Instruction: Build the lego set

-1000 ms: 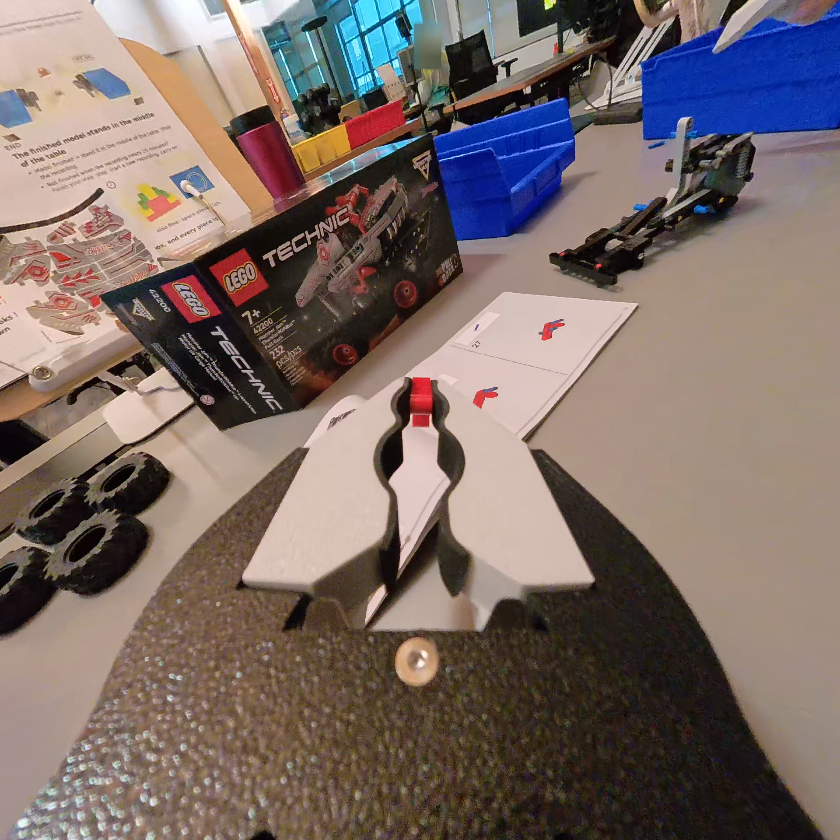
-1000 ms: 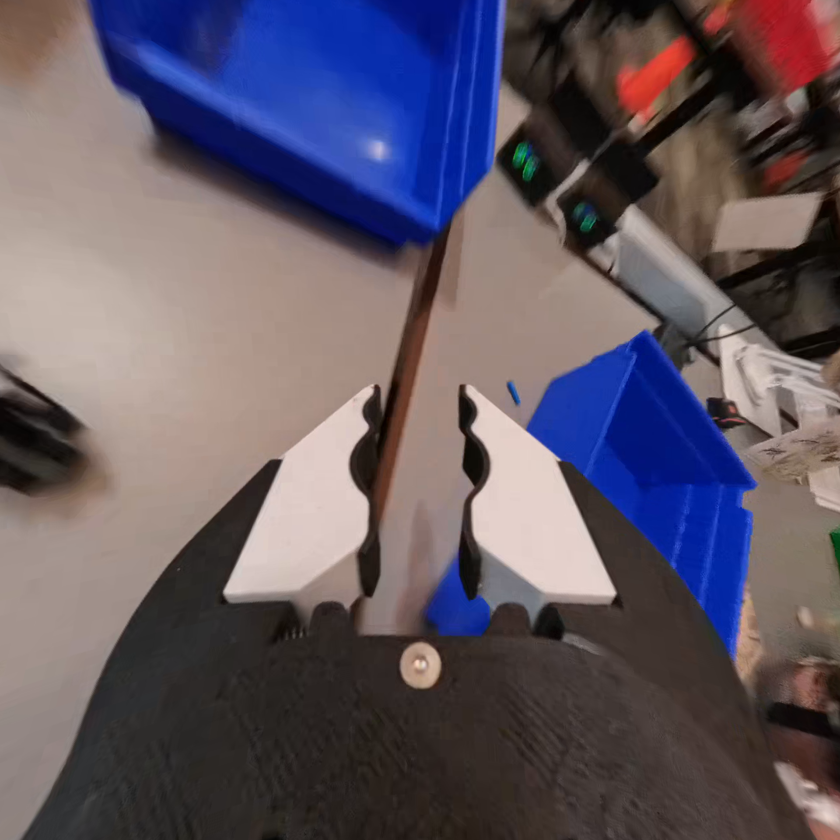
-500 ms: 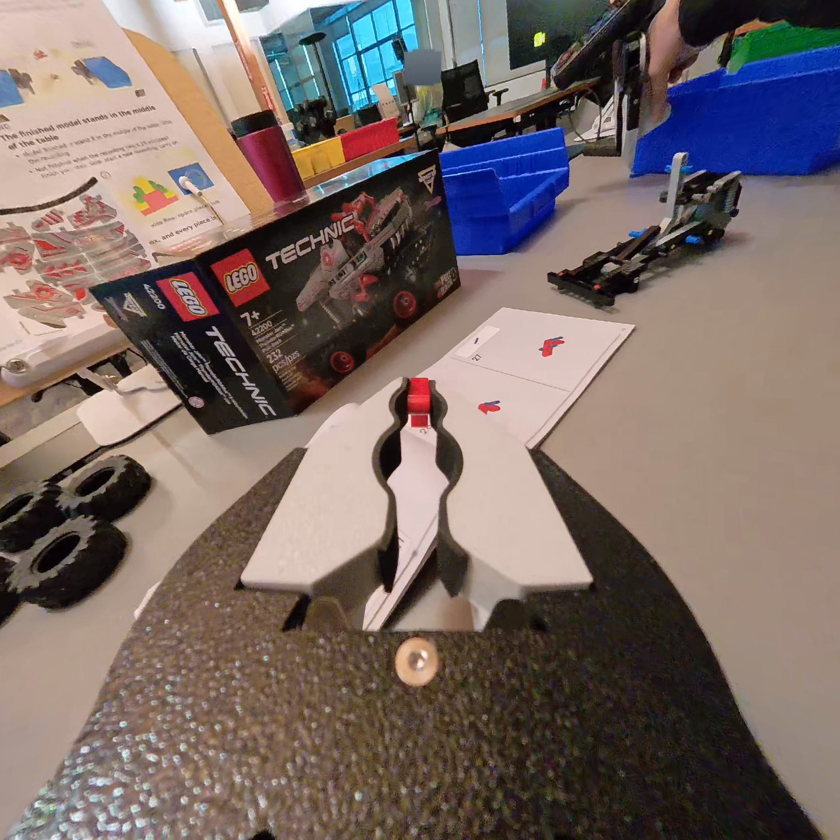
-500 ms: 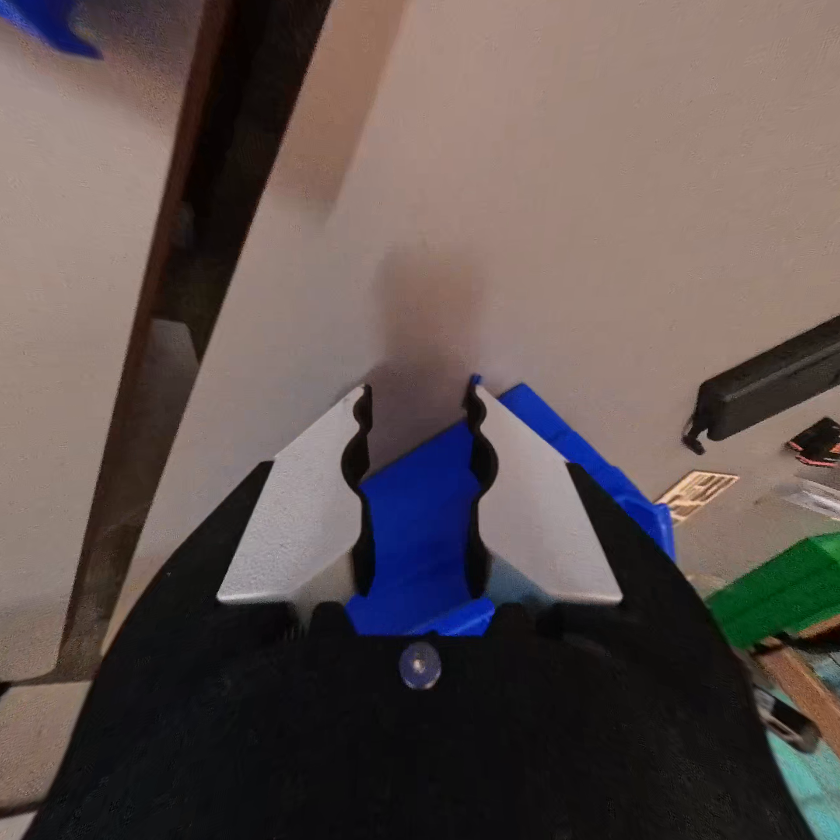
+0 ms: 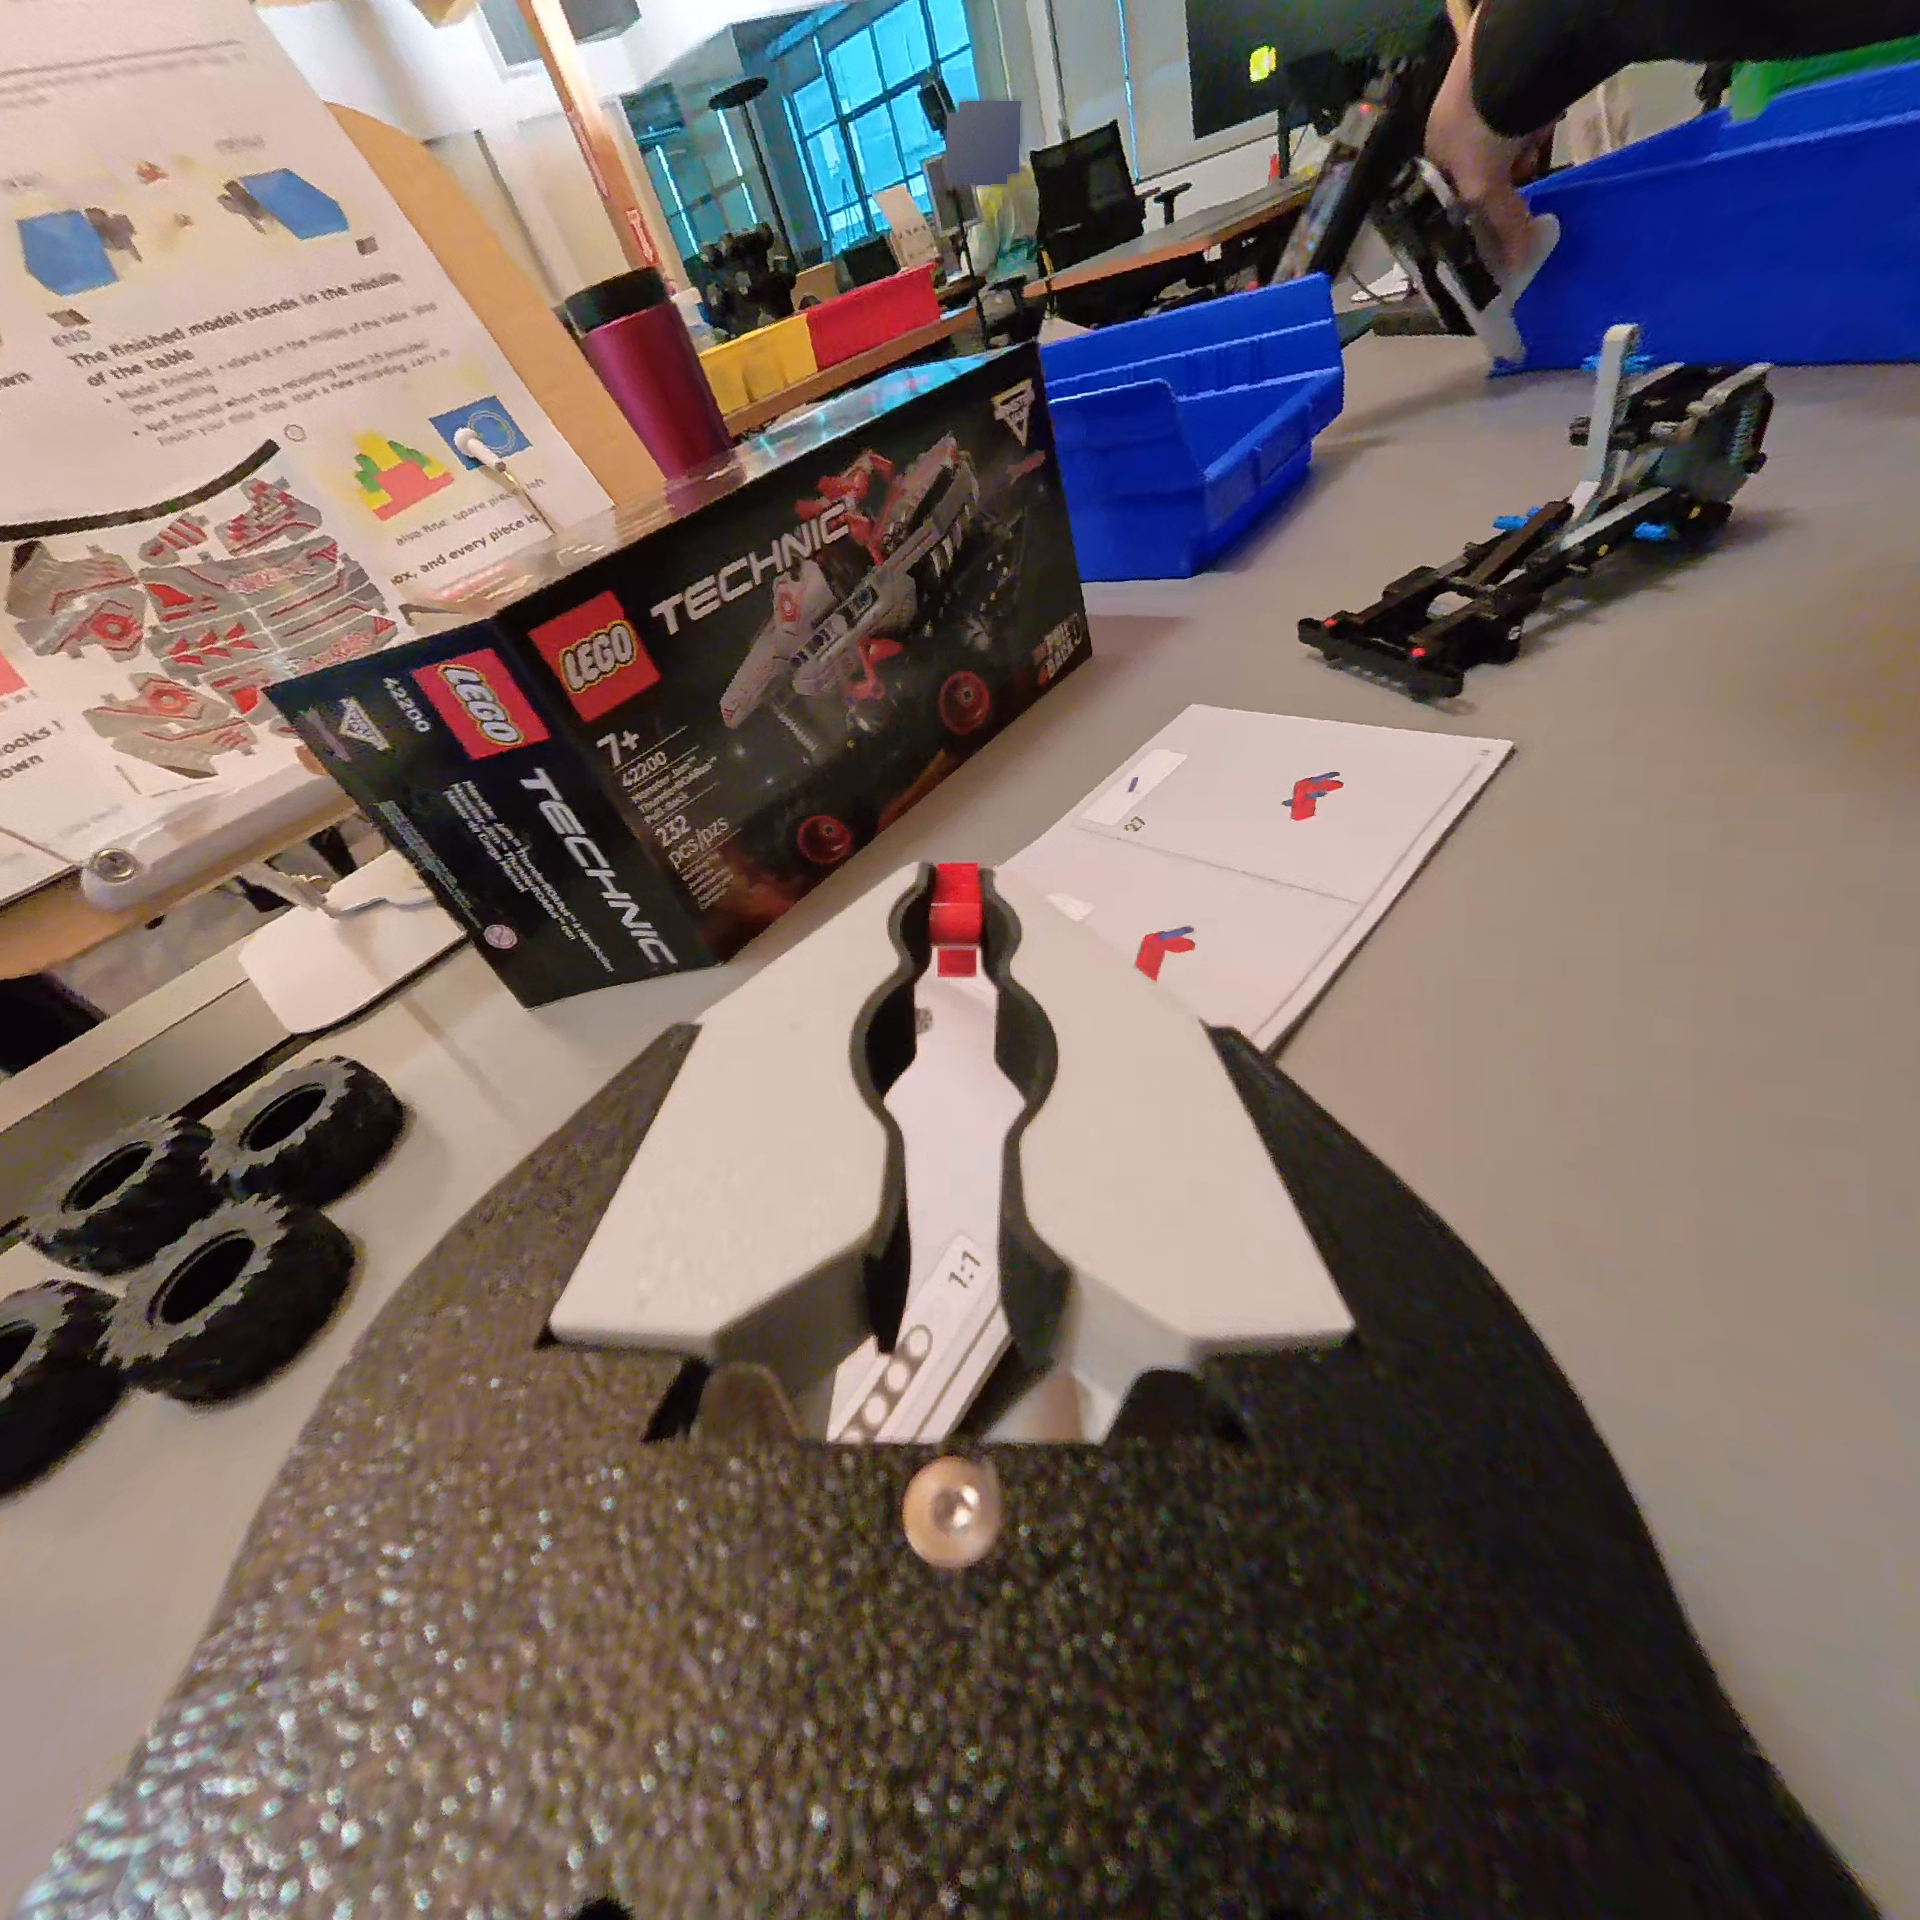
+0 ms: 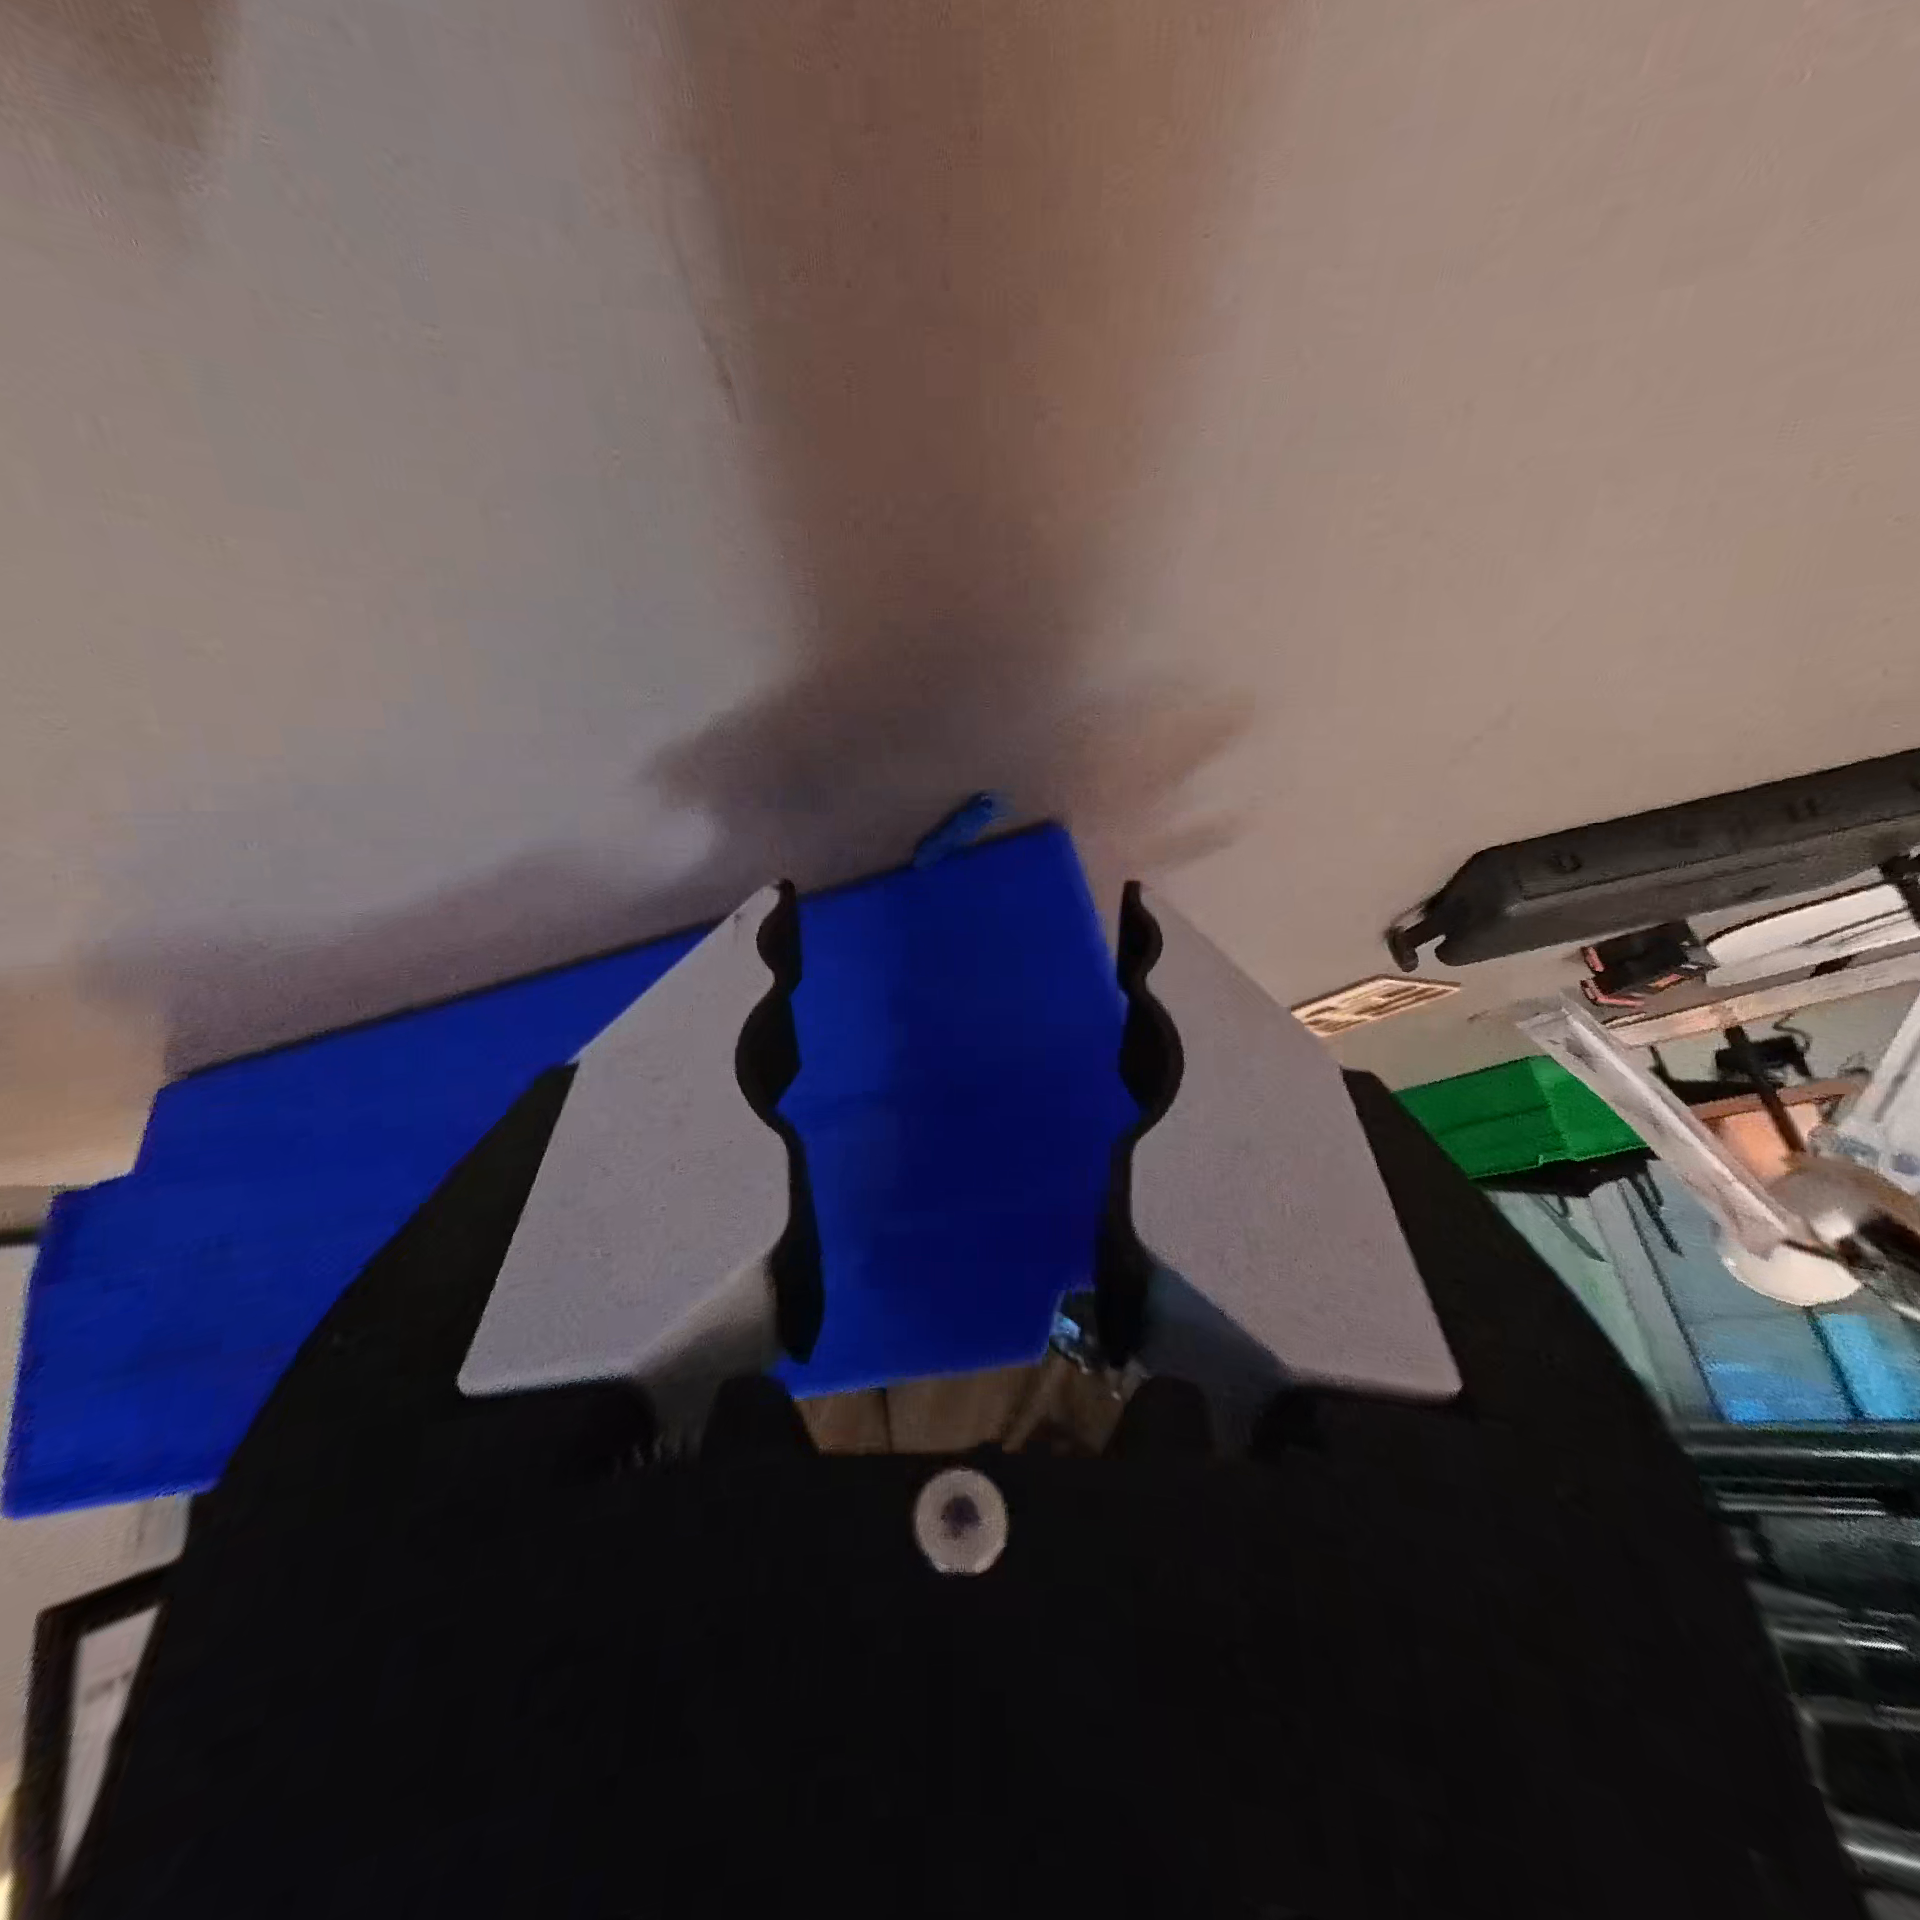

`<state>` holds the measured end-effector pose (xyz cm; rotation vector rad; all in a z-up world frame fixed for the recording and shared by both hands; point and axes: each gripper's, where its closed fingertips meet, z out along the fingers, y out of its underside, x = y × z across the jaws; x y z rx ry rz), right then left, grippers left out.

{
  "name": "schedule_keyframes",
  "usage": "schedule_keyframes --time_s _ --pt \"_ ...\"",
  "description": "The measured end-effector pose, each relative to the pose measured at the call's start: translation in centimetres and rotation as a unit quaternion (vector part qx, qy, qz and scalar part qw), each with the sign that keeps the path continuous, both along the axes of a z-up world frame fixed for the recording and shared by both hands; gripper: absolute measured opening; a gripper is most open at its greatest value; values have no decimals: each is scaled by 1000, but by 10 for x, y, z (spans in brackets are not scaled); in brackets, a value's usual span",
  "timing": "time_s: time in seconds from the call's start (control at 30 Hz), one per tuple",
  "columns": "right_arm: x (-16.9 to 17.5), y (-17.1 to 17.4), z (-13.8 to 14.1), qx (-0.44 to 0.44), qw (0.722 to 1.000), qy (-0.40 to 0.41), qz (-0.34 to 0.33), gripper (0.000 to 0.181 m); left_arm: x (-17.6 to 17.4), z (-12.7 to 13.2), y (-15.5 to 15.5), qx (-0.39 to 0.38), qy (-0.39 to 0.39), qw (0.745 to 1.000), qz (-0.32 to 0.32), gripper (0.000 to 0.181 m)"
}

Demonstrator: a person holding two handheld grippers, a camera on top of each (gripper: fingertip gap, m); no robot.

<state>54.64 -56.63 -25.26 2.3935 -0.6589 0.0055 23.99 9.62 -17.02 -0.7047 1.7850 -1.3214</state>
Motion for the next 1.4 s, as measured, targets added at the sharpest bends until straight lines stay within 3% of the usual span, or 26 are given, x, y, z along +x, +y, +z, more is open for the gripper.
schedule_keyframes --time_s 0.2,0.3,0.43,0.6,0.9,1.0,1.07,1.1,1.17,1.33,1.4 --pt "-9 5 -17 21 999 41 -15 56 3 -8 3 -12 20 1000 2 5" --pt "-10 -6 -16 -11 998 57 -1 55 5 -12 3 -10 26 1000 3 5" --pt "-23 -1 -18 11 995 95 -38 31 5 -14 2 -2 27 1000 2 5" --pt "-24 -3 -19 8 994 107 -14 3 6 -14 2 2 27 1000 2 5" --pt "-21 3 -16 5 997 77 7 3 5 -14 3 1 26 1000 3 5" --pt "-10 19 14 2 999 19 34 4 4 -11 5 -6 24 1000 4 5" --pt "-8 32 52 -9 997 -68 25 3 3 -8 5 -12 20 1000 1 5" --pt "-12 52 67 33 991 -122 34 2 2 -7 5 -15 19 1000 -1 5" --pt "-44 79 97 101 977 -189 16 3 -1 -4 2 -21 16 1000 -11 5" --pt "-144 57 125 93 976 -187 -59 3 -10 3 -8 -36 5 998 -41 5" --pt "-166 99 127 193 954 -225 -47 3 -14 4 -12 -43 6 998 -51 5"
